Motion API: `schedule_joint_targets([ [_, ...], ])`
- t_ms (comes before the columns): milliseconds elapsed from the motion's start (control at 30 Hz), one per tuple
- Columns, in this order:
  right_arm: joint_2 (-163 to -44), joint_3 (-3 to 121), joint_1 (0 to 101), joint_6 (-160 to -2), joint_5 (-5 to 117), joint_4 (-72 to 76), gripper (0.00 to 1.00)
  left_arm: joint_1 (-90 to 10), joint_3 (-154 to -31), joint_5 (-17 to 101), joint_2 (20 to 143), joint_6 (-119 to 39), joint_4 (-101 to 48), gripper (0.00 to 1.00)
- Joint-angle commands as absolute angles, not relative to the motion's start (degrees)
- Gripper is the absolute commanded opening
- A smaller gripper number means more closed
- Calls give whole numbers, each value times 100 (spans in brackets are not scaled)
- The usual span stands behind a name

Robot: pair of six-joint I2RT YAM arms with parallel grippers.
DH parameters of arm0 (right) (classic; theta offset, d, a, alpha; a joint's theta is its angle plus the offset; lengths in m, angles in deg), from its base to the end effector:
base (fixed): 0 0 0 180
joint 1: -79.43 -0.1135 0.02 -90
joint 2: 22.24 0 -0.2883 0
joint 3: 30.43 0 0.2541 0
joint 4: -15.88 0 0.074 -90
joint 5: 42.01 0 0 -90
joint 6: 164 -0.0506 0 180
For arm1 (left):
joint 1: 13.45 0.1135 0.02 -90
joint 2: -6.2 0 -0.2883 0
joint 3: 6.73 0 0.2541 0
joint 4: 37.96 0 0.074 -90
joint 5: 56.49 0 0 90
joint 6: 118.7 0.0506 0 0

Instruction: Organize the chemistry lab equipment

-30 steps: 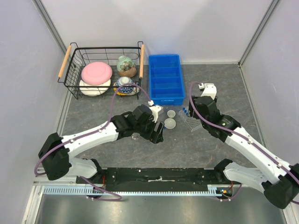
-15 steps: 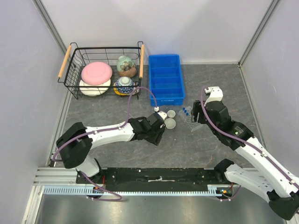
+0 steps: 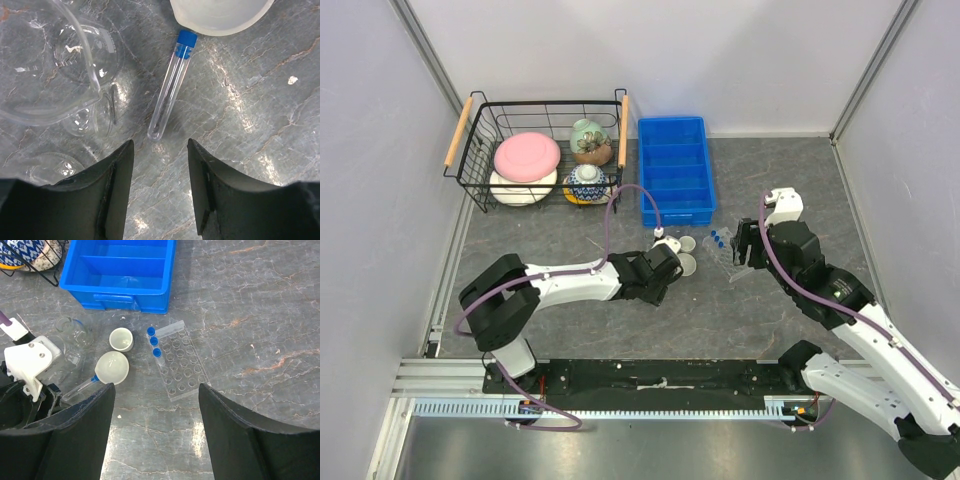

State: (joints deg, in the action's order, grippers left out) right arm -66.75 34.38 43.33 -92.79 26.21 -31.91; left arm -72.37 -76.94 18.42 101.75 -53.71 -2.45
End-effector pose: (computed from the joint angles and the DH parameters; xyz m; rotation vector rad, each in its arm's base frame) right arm 0.1404 0.0791 0.3479 -0.0703 2.0194 0.2188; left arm 0.1854 -0.2821 0.1844 0.6687 2.4986 -0.1949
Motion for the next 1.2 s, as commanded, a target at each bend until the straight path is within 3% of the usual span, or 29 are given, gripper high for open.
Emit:
schedule_joint_targets([
  [0, -6557, 3543, 4357, -9132, 2619, -3179, 75, -7260, -7901, 1549, 10367, -5533, -610, 53],
  [400, -6487, 3666, 4357, -9132, 2584, -3355, 75, -7260, -7840, 1567, 10666, -5375, -892, 46],
  [533, -6443, 3684, 4357, -9184, 2567, -3407, 74, -7260, -7796, 1637, 10736, -5278, -997, 34],
  [1000, -6320, 3763, 4357, -9500, 2593, -3750, 73, -7260, -7374, 1637, 10193, -5374, -866, 9],
  [1167, -6338, 3868, 4357, -9624, 2628, -3873, 73, -7269, -7356, 2390, 9972, -5182, -541, 2],
])
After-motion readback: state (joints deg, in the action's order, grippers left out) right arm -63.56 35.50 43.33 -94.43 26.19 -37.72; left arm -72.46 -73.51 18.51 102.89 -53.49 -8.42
